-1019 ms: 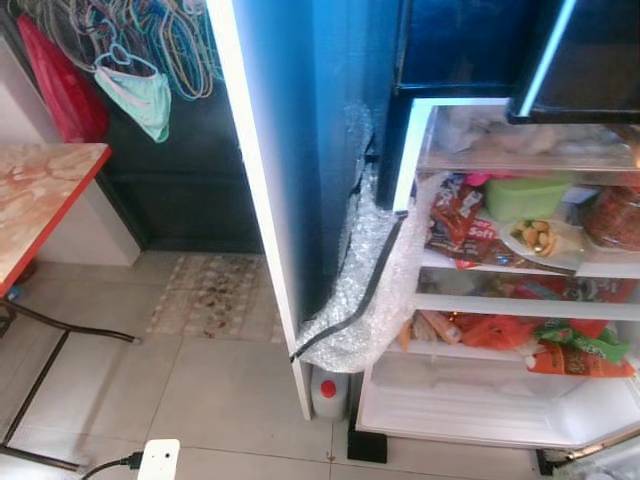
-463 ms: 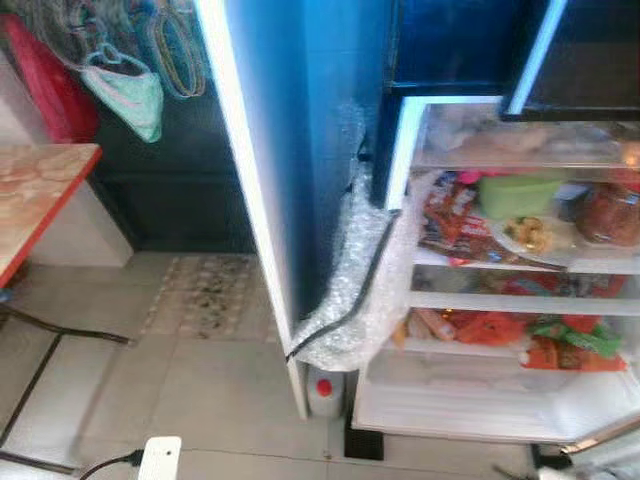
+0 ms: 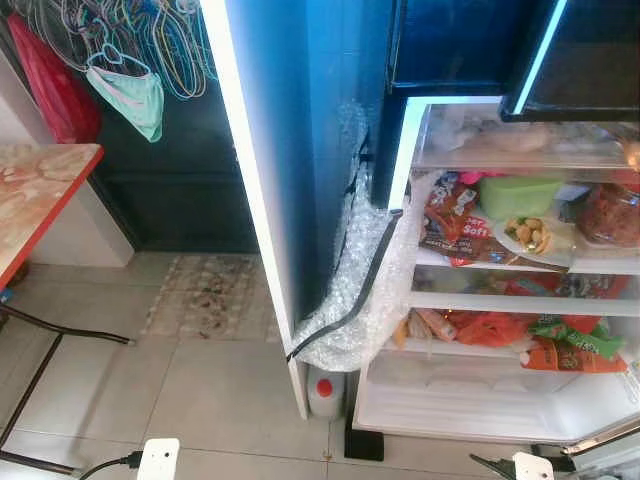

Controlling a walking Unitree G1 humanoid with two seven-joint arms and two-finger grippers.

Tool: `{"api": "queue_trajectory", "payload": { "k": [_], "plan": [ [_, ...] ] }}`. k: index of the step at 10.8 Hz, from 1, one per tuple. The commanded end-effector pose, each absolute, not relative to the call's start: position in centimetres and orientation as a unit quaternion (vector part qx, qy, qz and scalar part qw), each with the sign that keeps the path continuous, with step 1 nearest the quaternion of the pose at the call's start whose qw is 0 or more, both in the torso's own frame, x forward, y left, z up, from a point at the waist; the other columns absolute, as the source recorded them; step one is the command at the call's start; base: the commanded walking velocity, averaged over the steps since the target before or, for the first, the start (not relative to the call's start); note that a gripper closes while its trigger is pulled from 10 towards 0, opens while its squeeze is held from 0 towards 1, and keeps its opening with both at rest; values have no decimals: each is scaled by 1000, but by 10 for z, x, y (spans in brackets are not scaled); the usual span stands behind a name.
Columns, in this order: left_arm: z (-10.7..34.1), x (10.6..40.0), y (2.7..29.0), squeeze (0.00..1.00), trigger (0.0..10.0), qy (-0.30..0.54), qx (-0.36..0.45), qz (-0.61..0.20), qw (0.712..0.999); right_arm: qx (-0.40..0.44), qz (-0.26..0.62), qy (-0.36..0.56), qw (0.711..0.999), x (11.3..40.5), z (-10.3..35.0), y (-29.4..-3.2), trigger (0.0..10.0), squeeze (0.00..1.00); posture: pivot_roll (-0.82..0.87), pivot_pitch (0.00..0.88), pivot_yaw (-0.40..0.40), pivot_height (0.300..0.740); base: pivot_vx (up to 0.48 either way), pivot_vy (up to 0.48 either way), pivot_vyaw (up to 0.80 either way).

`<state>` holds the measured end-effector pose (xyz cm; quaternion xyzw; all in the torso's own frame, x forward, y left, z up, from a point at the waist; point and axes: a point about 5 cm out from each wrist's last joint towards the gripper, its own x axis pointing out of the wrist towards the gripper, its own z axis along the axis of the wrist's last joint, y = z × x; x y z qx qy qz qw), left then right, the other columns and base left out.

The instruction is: Restocking fridge

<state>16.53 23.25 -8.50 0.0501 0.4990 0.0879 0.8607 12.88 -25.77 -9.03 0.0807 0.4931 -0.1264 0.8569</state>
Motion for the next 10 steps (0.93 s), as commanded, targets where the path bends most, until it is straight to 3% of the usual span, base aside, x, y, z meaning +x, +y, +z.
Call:
{"api": "queue_trajectory", "payload": {
  "k": [1, 3, 5, 6, 10],
  "plan": [
    [-87, 159, 237, 0, 10000, 507, 62, 85, 855, 69, -134, 506, 849, 121, -92, -261, 10000, 0, -27, 47, 59, 740, 0, -244, 0],
    [-86, 159, 237, 0, 10000, 507, 65, 81, 855, 51, -176, 516, 837, 110, -92, -274, 10000, 0, -30, 40, 62, 740, 0, -240, 0],
    [-87, 159, 237, 0, 10000, 507, 67, 79, 856, 42, -183, 527, 829, 104, -92, -279, 10000, 0, -31, 33, 62, 740, 0, -244, -703],
    [-87, 159, 237, 0, 10000, 507, 67, 79, 856, 48, -181, 524, 831, 104, -92, -279, 10000, 0, -32, 33, 61, 740, 0, -244, -669],
    [-87, 158, 238, 0, 10000, 508, 66, 80, 855, 46, -170, 521, 835, 113, -94, -265, 10000, 0, -29, 50, 61, 740, 0, -245, 0]
  ]
}}
